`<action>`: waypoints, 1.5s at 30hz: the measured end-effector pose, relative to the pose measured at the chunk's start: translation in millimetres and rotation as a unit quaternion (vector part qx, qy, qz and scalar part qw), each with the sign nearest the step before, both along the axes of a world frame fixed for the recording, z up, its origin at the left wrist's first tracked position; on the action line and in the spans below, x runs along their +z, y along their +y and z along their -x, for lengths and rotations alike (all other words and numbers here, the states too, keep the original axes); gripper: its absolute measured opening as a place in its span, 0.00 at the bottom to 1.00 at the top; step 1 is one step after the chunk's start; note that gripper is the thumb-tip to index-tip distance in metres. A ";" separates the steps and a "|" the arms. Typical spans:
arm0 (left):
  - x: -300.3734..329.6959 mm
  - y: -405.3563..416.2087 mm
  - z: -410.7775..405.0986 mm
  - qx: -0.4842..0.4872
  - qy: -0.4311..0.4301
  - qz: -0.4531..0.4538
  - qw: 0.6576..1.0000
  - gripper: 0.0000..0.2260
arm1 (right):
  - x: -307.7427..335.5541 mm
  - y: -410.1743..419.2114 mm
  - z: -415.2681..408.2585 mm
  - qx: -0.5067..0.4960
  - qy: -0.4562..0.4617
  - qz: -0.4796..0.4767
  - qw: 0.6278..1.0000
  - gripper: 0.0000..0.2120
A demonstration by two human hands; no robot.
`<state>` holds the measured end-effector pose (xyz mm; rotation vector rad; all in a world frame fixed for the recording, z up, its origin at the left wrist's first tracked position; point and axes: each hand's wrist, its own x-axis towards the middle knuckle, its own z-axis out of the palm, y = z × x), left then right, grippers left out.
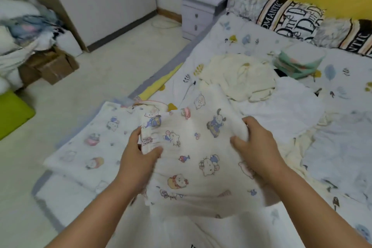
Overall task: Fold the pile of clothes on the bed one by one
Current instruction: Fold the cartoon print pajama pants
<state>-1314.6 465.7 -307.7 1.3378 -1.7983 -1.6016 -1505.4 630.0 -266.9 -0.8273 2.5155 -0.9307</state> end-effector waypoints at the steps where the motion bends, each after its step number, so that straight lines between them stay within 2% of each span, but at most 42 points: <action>1: 4.5 -10.3 -8.1 0.018 0.004 0.005 1.000 0.24 | 5.4 -18.8 -1.8 0.019 0.008 -0.007 1.000 0.08; 10: 9.7 -89.6 -79.1 0.192 0.028 0.012 0.981 0.24 | 15.2 -182.1 -35.5 0.195 0.049 -0.027 0.979 0.12; 20: -66.2 -133.6 -124.4 0.361 0.010 -0.005 0.932 0.25 | -61.5 -305.2 -78.2 0.317 0.094 -0.064 0.942 0.11; 23: -86.1 -138.7 -128.0 0.379 -0.055 -0.026 0.924 0.27 | -90.3 -320.2 -85.6 0.313 0.149 -0.094 0.933 0.12; 25: -88.8 -139.7 -129.8 0.382 -0.168 -0.014 0.909 0.36 | -108.2 -320.2 -90.2 0.293 0.241 -0.137 0.915 0.21; 26: -88.6 -139.9 -132.7 0.364 -0.241 0.039 0.899 0.41 | -115.1 -317.3 -93.6 0.272 0.279 -0.130 0.912 0.25; 27: -89.2 -139.8 -135.5 0.328 -0.300 0.130 0.886 0.43 | -119.9 -314.5 -98.8 0.257 0.300 -0.109 0.912 0.27; 29: -91.7 -138.4 -134.8 0.202 -0.351 0.321 0.856 0.37 | -130.2 -308.9 -109.2 0.263 0.316 -0.075 0.909 0.28; 30: -94.6 -137.3 -132.7 0.118 -0.375 0.377 0.839 0.33 | -136.7 -306.6 -112.7 0.288 0.315 -0.097 0.899 0.29; 31: -96.4 -137.5 -130.6 0.035 -0.413 0.370 0.831 0.31 | -144.5 -304.4 -114.9 0.316 0.302 -0.138 0.889 0.30; 33: -103.0 -141.7 -129.7 -0.075 -0.482 0.270 0.830 0.36 | -161.6 -300.4 -114.9 0.347 0.264 -0.229 0.870 0.32; 35: -117.2 -146.4 -134.5 -0.099 -0.507 0.214 0.829 0.36 | -170.5 -299.5 -112.7 0.355 0.257 -0.268 0.858 0.32; 37: -121.3 -149.3 -136.8 -0.111 -0.516 0.201 0.825 0.34 | -169.5 -300.9 -113.3 0.361 0.256 -0.275 0.853 0.32; 39: -115.4 -152.0 -136.3 -0.126 -0.523 0.201 0.819 0.32 | -161.4 -302.5 -113.3 0.363 0.235 -0.265 0.862 0.31; 41: -102.7 -153.4 -131.8 -0.131 -0.517 0.216 0.818 0.29 | -146.7 -299.4 -112.6 0.340 0.197 -0.213 0.894 0.29; 43: -85.8 -155.1 -123.9 -0.118 -0.460 0.285 0.832 0.20 | -127.5 -290.9 -110.1 0.308 0.166 -0.148 0.925 0.26; 45: -67.5 -157.7 -111.9 -0.108 -0.390 0.346 0.847 0.11 | -108.0 -278.2 -106.8 0.291 0.149 -0.092 0.940 0.21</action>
